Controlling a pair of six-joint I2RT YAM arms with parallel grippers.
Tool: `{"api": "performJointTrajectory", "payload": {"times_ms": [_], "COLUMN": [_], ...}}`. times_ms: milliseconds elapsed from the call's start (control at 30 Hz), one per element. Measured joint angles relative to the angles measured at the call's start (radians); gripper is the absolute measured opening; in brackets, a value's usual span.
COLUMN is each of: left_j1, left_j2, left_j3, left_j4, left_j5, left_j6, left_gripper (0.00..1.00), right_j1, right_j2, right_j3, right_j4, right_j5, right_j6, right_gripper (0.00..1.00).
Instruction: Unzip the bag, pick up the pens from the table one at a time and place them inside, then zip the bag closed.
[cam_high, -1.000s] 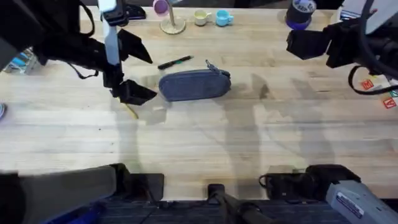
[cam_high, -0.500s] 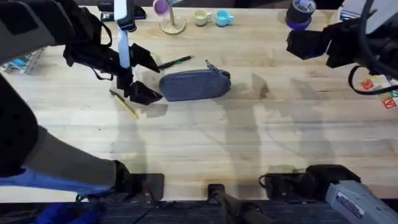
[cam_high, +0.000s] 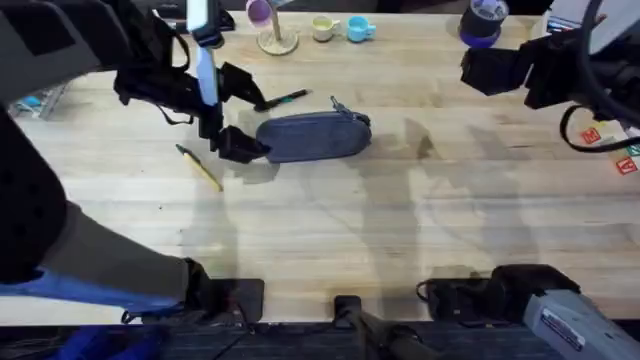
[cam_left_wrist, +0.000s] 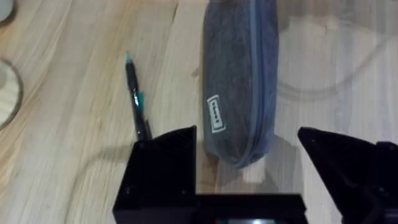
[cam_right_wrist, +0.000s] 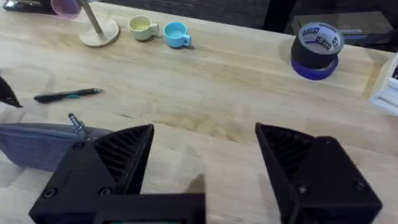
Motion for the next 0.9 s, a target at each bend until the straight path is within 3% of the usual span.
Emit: {"api": "performJointTrajectory", "payload": {"times_ms": [100,333,400,533,800,900], "left_j1": [-0.029,-0.061,-0.061,-0.062,-0.065,-0.065], "left_j2": [0.000,0.000,0.000,0.000,0.000,0.000], "left_j3": [0.000,0.000,0.000,0.000,0.000,0.000], "left_j4": [0.005,0.006,0.006,0.017,0.017,0.017], "left_j5": [-0.018,-0.081,-0.088,-0.093,-0.097,-0.097], "left_j6": [0.000,0.000,0.000,0.001,0.003,0.003], "left_gripper": [0.986,0.715,0.546,0.083,0.043,0.043], "right_j1": [0.000,0.000,0.000,0.000,0.000,-0.001], "right_j2": [0.000,0.000,0.000,0.000,0.000,0.000], "right_j3": [0.000,0.000,0.000,0.000,0.000,0.000], "right_j4": [0.000,0.000,0.000,0.000,0.030,0.054], "right_j5": [0.000,0.000,0.000,0.000,-0.008,-0.076], "right_j6": [0.000,0.000,0.000,0.000,0.009,0.038], "right_gripper": [0.996,0.996,0.996,0.996,0.996,0.996]}}
